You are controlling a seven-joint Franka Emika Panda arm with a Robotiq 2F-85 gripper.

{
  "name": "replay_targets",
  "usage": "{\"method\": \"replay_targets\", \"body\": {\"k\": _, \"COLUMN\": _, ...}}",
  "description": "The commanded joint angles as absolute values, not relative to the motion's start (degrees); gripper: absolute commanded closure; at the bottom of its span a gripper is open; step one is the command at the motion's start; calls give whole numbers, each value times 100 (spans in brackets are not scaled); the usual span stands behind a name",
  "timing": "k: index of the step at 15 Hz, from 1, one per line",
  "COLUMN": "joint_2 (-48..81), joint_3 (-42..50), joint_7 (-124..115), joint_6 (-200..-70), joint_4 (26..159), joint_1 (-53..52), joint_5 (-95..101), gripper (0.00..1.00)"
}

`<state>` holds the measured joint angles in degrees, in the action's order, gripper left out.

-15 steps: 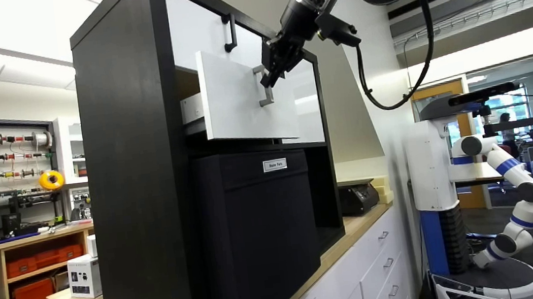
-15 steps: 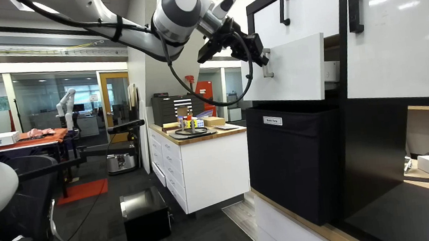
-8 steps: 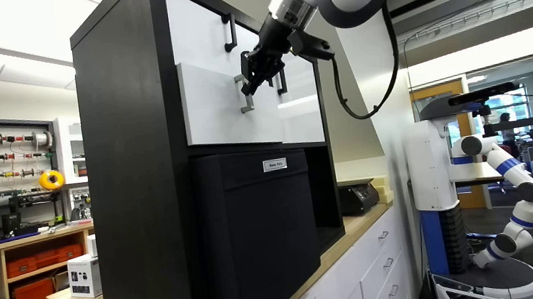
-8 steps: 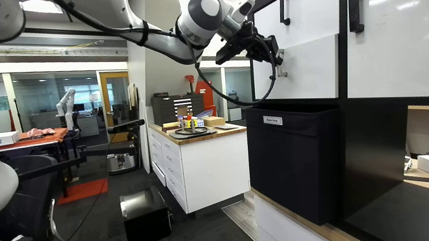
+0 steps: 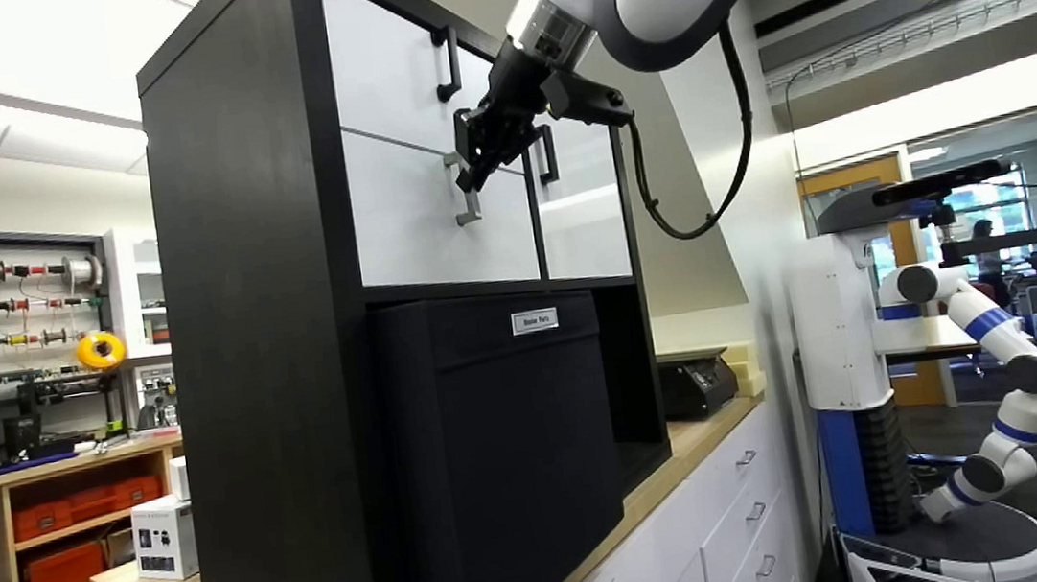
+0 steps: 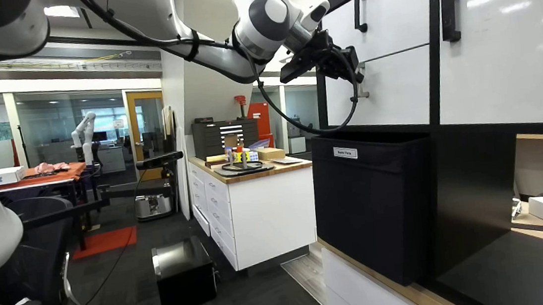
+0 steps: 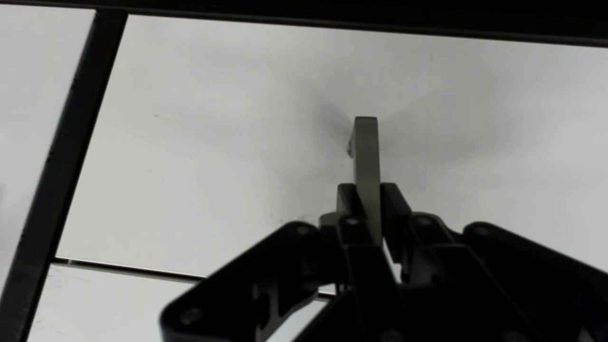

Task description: Close the bottom drawer

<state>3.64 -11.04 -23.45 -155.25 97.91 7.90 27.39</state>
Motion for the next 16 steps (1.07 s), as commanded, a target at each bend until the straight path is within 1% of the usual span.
{"method": "replay_targets", "body": {"k": 1, "joint_2": 540, "joint_3": -1034, "joint_7": -2533, "joint_6": -15423, "joint_4": 9564, "joint_1": 815, "joint_5": 2936, "gripper": 94}}
{"method": "replay_targets", "body": {"k": 2, "joint_2": 493, "joint_3": -1038, "joint_7": -2572, "joint_6": -15235, "joint_4": 9563, "joint_1": 795, "joint_5": 2999, "gripper": 60}}
{"method": "replay_targets", "body": {"k": 3, "joint_2": 448, "joint_3": -1043, "joint_7": -2554, "joint_6": -15140, "joint_4": 9569, "joint_1": 782, "joint_5": 3035, "gripper": 59}}
{"method": "replay_targets", "body": {"k": 4, "joint_2": 372, "joint_3": -1050, "joint_7": -2559, "joint_6": -14977, "joint_4": 9591, "joint_1": 764, "joint_5": 3125, "gripper": 55}}
{"method": "replay_targets", "body": {"k": 7, "joint_2": 227, "joint_3": -1103, "joint_7": -2464, "joint_6": -14512, "joint_4": 9561, "joint_1": 709, "joint_5": 3313, "gripper": 34}}
{"method": "replay_targets", "body": {"k": 8, "joint_2": 180, "joint_3": -709, "joint_7": -2322, "joint_6": -14313, "joint_4": 9525, "joint_1": 283, "joint_5": 3184, "gripper": 29}}
{"method": "replay_targets", "body": {"k": 12, "joint_2": 80, "joint_3": -658, "joint_7": -1777, "joint_6": -13255, "joint_4": 9261, "joint_1": -33, "joint_5": 2625, "gripper": 3}}
{"method": "replay_targets", "body": {"k": 14, "joint_2": 63, "joint_3": -660, "joint_7": -1506, "joint_6": -12713, "joint_4": 9172, "joint_1": -134, "joint_5": 2112, "gripper": 0}}
{"method": "replay_targets", "body": {"k": 16, "joint_2": 36, "joint_3": -656, "joint_7": -1423, "joint_6": -12200, "joint_4": 9129, "joint_1": -204, "joint_5": 1769, "gripper": 0}}
